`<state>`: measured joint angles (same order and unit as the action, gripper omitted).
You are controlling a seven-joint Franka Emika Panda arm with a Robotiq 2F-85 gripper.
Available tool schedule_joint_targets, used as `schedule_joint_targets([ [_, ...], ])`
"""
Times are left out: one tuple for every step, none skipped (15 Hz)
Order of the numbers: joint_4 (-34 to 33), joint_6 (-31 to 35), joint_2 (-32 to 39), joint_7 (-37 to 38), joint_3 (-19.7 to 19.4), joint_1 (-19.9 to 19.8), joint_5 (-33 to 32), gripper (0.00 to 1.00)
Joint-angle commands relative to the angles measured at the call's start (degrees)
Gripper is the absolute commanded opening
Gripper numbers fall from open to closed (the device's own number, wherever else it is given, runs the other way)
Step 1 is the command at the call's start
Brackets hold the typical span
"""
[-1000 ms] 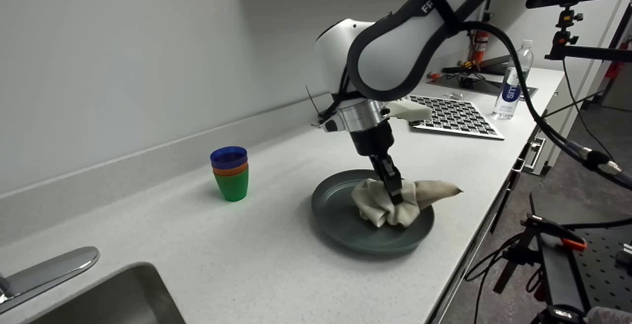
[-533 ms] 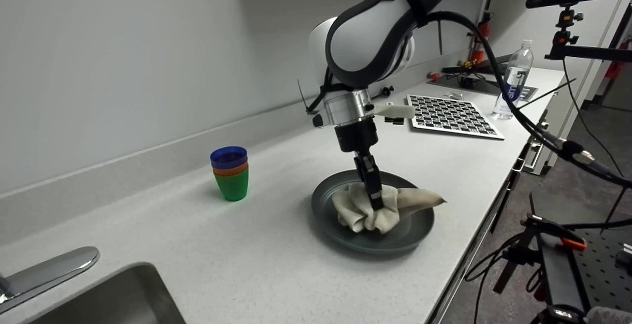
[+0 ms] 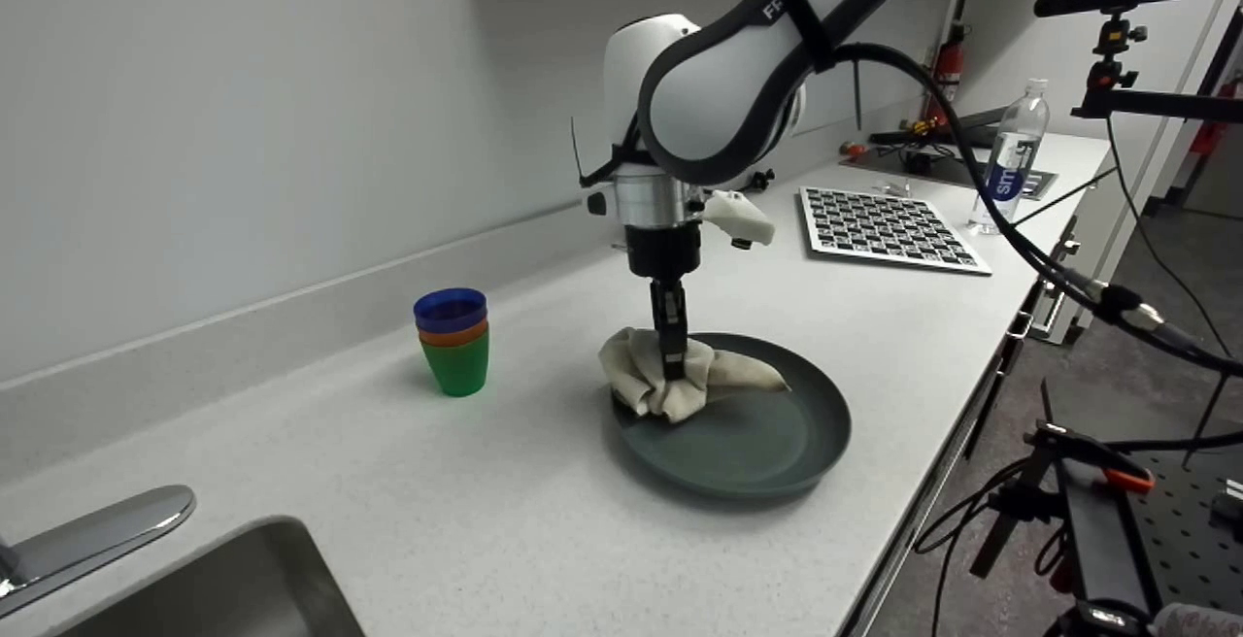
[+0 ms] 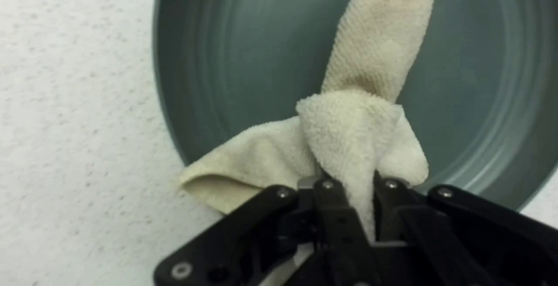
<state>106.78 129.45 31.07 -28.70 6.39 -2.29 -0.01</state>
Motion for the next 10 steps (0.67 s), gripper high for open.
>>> schedule_joint_targets([
  [2.8,6.21,-1.11,5.35,-3.51,3.4,-9.31,0.04],
  [3.71,6.97,-1.56,6.95,-4.44,3.97,-11.89,0.04],
  [4.6,7.45,-2.01,8.44,-5.35,4.5,-14.33,0.04],
  [5.35,7.5,-2.38,9.81,-6.15,4.97,-16.54,0.04],
  [6.08,7.32,-2.78,11.0,-6.84,5.32,-18.51,0.04],
  [6.69,6.78,-3.17,11.91,-7.36,5.55,-20.25,0.04],
  [7.17,6.26,-3.5,12.64,-7.65,5.62,-21.51,0.04],
  [7.69,5.53,-3.91,12.87,-7.65,5.49,-22.11,0.04],
  [8.13,5.08,-4.23,12.94,-7.44,5.22,-22.21,0.04],
  [8.66,4.6,-4.66,12.55,-7.02,4.9,-21.82,0.04],
])
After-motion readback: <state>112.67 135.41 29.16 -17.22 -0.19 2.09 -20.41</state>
